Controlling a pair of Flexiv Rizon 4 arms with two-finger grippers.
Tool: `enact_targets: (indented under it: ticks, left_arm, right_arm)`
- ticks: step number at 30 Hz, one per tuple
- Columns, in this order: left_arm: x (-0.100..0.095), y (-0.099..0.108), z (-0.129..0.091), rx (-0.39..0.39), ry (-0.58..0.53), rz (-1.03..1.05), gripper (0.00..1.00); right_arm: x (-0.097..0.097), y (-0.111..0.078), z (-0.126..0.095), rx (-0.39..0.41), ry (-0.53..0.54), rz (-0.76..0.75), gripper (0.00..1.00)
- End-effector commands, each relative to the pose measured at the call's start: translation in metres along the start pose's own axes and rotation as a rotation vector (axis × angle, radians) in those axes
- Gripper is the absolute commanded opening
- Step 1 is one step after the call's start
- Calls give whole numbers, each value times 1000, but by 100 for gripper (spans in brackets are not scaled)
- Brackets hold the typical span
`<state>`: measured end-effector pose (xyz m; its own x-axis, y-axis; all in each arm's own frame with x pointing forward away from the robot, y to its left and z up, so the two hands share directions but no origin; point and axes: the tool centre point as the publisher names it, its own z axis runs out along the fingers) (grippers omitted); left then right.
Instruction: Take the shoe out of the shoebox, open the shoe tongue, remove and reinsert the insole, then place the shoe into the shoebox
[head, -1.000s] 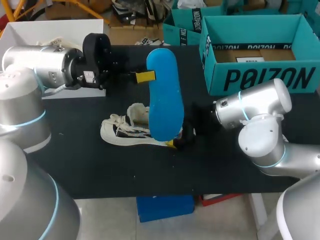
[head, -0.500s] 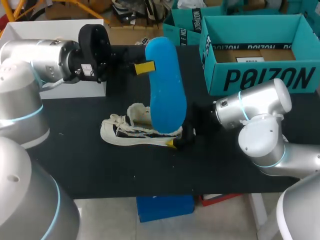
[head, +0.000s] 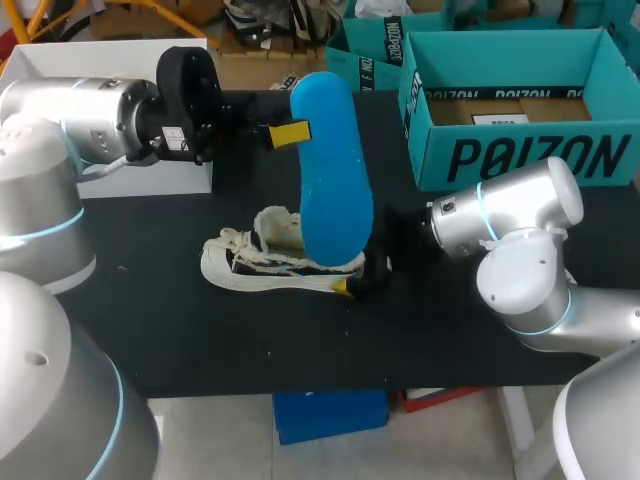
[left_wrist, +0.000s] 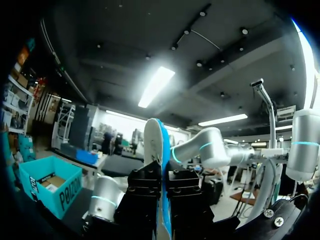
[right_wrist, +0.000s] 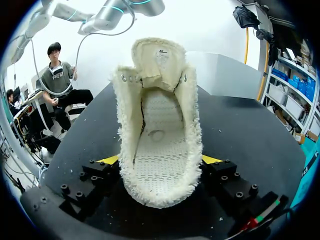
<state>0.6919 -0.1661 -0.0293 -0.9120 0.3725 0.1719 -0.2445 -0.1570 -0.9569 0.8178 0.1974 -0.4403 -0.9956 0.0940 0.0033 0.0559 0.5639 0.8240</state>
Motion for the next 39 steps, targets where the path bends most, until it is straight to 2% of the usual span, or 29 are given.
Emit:
enact_targets:
  ticks: [1, 2, 8, 10, 17, 22, 29, 39]
  left_arm:
    - [0, 1, 2, 1, -4, 2, 0]
    - [0, 1, 2, 1, -4, 2, 0]
    - [0, 1, 2, 1, -4, 2, 0]
    - [0, 1, 2, 1, -4, 2, 0]
    - [0, 1, 2, 1, -4, 2, 0]
    - [0, 1, 2, 1, -4, 2, 0]
    - [0, 1, 2, 1, -4, 2, 0]
    - [0, 1, 2, 1, -4, 2, 0]
  right_arm:
    - [0, -2, -2, 37, 9, -4, 80]
    - [0, -1, -5, 58, 12, -9, 100]
    - [-4, 9, -26, 231, 37, -39, 100]
    - [-4, 11, -31, 251, 38, -41, 100]
    - [-4, 16, -46, 493, 60, -45, 100]
    - [-6, 27, -54, 663, 61, -57, 100]
    - [-9, 41, -60, 786, 33, -75, 100]
    - [-9, 52, -64, 867, 10, -62, 100]
